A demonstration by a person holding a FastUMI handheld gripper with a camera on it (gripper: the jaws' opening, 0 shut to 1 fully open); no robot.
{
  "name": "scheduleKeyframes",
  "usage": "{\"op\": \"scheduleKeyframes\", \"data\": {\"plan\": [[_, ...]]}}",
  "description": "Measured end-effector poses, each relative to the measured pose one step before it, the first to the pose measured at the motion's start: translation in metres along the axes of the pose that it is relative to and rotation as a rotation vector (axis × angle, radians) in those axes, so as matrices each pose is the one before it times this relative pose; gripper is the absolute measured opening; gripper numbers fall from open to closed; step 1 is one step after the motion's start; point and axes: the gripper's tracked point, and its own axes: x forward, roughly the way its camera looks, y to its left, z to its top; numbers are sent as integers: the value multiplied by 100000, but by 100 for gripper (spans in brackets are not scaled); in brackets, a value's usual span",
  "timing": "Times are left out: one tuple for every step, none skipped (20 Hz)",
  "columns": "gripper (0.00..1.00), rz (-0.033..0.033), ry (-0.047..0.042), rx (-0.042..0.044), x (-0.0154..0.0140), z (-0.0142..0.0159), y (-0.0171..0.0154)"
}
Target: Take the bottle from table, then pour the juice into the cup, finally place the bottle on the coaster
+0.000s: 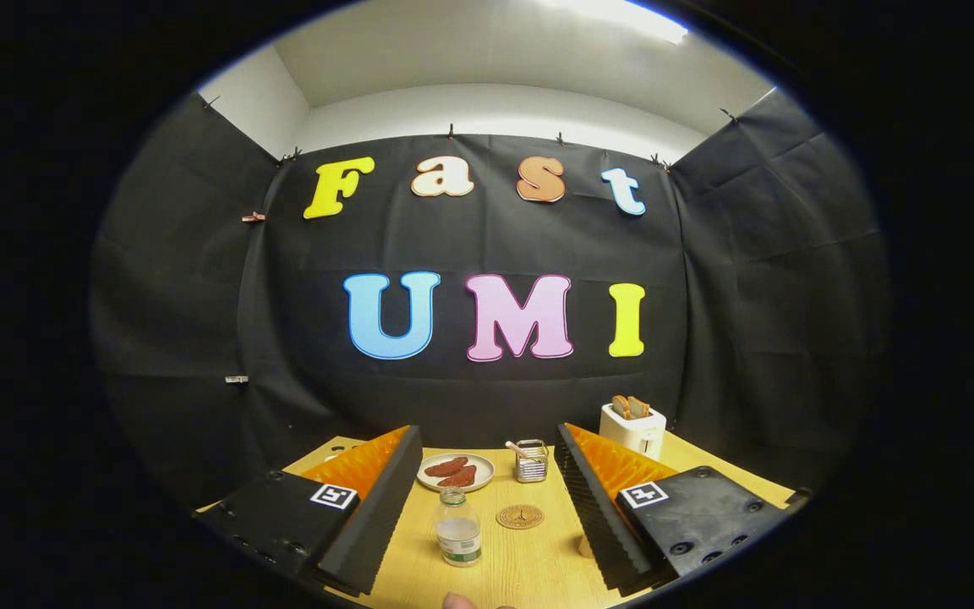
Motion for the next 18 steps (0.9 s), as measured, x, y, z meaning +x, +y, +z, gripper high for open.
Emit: {"op": "scheduleKeyframes", "data": {"plan": [[97, -52, -122, -105, 130, -55, 279], [97, 320, 68, 207, 3, -47, 355], [97, 163, 38, -7, 78, -137, 399], [97, -153, 5, -227, 69, -84, 143], [97, -73, 236, -214, 42, -169, 119], [96, 141, 620, -32, 39, -234, 175], [97, 210, 586, -71, -11, -181, 126], [97, -141, 344, -304, -45, -183, 43], [97, -163, 41, -149, 32, -83, -127], [97, -50, 204, 66, 24, -133, 23], [97, 150, 419, 91, -45, -347, 111], [97, 117, 238, -424, -2, -320, 38], [97, -146, 183, -881, 28, -279, -39], [96, -105, -260, -1202, 68, -292, -46], [97, -401, 71, -1057, 126, -560, 34], [97, -112, 366, -652, 229, -861, 69], [97, 387, 589, -161, 170, -1056, 322], [97, 777, 654, 218, 269, -1141, 451]]}}
